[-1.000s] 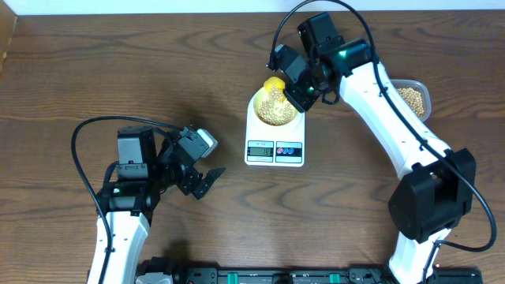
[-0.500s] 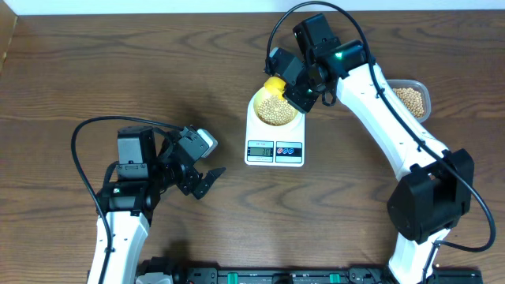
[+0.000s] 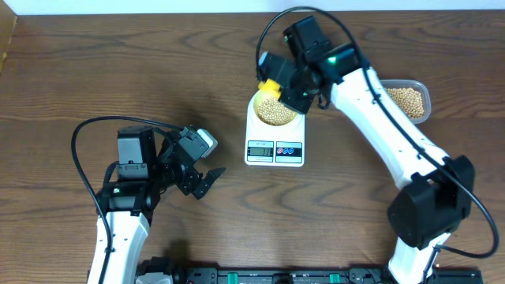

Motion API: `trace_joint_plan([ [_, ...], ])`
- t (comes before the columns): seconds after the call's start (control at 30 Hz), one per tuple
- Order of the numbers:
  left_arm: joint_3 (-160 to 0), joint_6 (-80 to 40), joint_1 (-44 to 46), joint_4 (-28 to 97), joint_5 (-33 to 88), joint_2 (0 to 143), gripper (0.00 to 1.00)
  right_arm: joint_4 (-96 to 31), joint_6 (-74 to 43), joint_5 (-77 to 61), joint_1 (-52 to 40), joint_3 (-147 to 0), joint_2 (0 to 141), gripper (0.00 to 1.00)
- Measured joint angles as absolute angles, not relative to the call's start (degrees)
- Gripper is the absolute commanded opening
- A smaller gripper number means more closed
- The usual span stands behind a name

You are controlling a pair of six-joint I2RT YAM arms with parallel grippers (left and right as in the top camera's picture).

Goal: Scoop item into bowl and weigh 50g on scale
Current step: 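Move the empty scoop right back over the soybean tub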

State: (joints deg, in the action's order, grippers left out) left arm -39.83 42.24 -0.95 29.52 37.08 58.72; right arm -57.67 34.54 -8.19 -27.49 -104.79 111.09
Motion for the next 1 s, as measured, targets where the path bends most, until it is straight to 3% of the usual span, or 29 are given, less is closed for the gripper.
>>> trace_joint_plan([
  [0.57,-39.8,42.2,-1.0,29.5,37.1,58.7,0.98,-77.8,17.7,-6.5,-2.3,-112.3,104.9,0.01],
  [1.0,-39.8,42.2,-1.0,29.5,37.1,58.7,0.98,-93.8,11.1,-5.1,1.2,-120.2,116.2,0.01],
])
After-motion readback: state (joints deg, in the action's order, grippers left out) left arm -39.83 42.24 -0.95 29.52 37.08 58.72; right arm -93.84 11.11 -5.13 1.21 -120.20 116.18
